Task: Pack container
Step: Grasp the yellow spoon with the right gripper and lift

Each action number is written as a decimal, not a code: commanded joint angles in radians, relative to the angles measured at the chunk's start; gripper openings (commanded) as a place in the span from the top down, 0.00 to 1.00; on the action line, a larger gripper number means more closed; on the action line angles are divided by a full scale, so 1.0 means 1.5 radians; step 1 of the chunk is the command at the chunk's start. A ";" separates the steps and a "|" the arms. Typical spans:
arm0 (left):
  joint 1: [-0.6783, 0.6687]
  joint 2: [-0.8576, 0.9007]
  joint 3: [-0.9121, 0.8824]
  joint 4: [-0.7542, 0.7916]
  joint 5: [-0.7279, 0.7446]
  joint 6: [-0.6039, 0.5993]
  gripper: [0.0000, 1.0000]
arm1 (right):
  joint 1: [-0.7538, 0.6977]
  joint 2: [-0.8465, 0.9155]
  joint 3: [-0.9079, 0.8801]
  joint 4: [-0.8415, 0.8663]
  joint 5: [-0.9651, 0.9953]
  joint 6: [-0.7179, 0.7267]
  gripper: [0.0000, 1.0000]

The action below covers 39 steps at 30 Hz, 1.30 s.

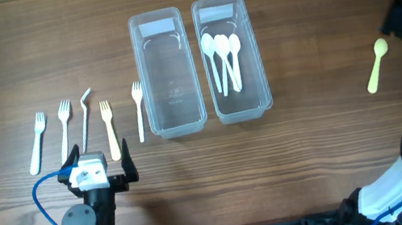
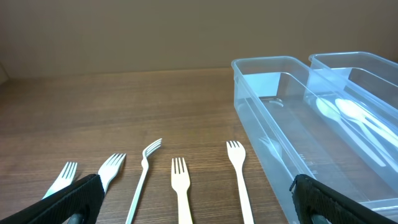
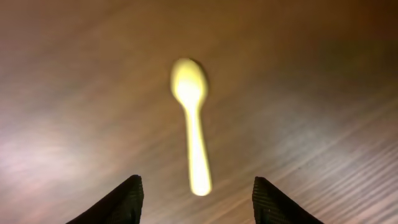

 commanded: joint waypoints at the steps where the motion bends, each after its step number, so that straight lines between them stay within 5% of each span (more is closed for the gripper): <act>1: 0.005 -0.006 -0.003 0.002 0.006 0.010 0.00 | -0.031 0.039 -0.064 0.043 -0.040 0.012 0.44; 17: 0.005 -0.006 -0.003 0.002 0.006 0.010 0.00 | -0.038 0.135 -0.191 0.255 -0.095 -0.023 0.45; 26: 0.005 -0.006 -0.003 0.002 0.006 0.010 0.00 | -0.038 0.155 -0.190 0.260 -0.146 -0.022 0.96; 39: 0.005 -0.006 -0.003 0.002 0.006 0.010 0.00 | 0.004 0.046 -0.052 0.215 -0.222 -0.021 0.96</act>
